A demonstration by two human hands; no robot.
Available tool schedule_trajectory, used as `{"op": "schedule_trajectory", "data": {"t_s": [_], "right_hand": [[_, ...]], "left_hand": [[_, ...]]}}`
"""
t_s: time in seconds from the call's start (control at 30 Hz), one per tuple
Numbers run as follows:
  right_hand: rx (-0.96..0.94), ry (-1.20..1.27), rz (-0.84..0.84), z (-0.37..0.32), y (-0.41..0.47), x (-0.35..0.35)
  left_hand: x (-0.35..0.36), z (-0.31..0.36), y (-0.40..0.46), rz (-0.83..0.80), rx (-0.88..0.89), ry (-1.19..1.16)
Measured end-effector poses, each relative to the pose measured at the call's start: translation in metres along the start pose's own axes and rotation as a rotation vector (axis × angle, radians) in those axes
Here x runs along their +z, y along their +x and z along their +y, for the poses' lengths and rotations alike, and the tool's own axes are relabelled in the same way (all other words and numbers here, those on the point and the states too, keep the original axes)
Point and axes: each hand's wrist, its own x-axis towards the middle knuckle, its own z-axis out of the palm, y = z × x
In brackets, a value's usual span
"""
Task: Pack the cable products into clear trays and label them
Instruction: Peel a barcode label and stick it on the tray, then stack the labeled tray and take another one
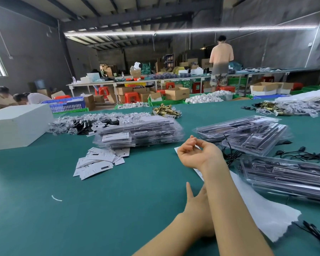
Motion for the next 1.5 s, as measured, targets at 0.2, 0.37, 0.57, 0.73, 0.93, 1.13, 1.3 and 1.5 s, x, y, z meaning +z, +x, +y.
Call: {"op": "schedule_trajectory", "data": {"t_s": [0.2, 0.37, 0.57, 0.73, 0.93, 1.13, 1.3, 1.5], "right_hand": [[-0.036, 0.024, 0.068, -0.012, 0.014, -0.019], [-0.192, -0.076, 0.132, -0.032, 0.021, -0.030], [-0.502, -0.616, 0.285, -0.054, 0.044, -0.016], [-0.621, -1.025, 0.325, -0.073, 0.077, -0.004], [-0.557, -0.855, 0.279, -0.100, 0.091, -0.013], [-0.635, -0.681, 0.237, -0.098, 0.095, -0.019], [-0.845, -0.703, 0.448, -0.087, 0.078, -0.018], [-1.071, -0.876, 0.602, -0.068, 0.049, -0.044]], "left_hand": [[0.009, -0.025, -0.024, 0.235, -0.062, 0.008], [0.015, -0.076, -0.069, 0.329, -0.357, 0.093], [0.005, -0.101, -0.077, 0.486, -0.581, -0.113], [0.011, -0.106, -0.072, 0.467, -0.569, -0.118], [0.013, -0.111, -0.069, 0.424, -0.575, -0.156], [0.013, -0.113, -0.068, 0.436, -0.576, -0.161], [0.013, -0.114, -0.068, 0.442, -0.573, -0.171], [0.013, -0.114, -0.068, 0.495, -0.555, -0.184]]}}
